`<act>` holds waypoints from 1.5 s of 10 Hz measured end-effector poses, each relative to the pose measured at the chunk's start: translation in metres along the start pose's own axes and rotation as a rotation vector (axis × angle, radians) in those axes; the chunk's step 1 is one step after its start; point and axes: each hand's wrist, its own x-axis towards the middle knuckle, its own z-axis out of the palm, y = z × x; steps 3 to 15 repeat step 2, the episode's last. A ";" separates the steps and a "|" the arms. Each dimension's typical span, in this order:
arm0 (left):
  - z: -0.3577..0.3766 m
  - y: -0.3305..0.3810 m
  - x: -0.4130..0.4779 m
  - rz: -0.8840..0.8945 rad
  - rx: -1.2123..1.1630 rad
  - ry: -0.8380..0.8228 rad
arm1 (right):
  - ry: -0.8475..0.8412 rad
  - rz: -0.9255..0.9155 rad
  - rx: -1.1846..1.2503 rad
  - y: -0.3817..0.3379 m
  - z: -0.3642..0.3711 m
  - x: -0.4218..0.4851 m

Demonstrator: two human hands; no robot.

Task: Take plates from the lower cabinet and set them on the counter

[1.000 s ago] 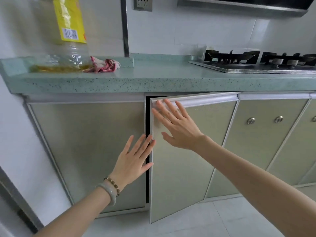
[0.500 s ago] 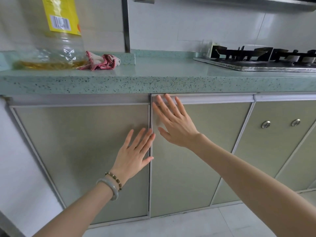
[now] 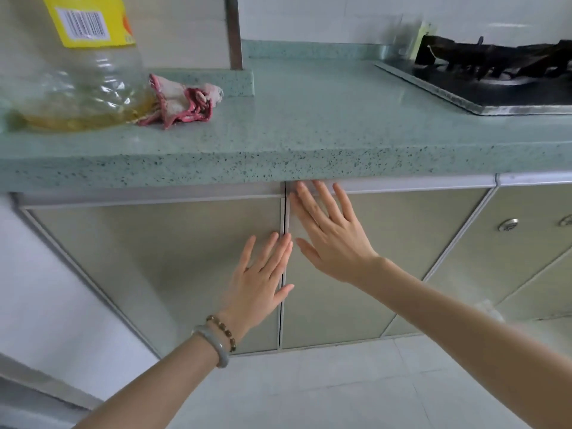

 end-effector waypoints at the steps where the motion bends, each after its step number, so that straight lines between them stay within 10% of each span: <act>1: -0.031 -0.004 0.002 0.021 -0.058 -0.142 | -0.199 -0.012 0.108 0.005 -0.033 -0.001; 2: -0.077 -0.013 0.013 0.061 -0.127 -0.295 | -0.521 0.011 0.390 0.014 -0.072 0.006; 15: -0.077 -0.013 0.013 0.061 -0.127 -0.295 | -0.521 0.011 0.390 0.014 -0.072 0.006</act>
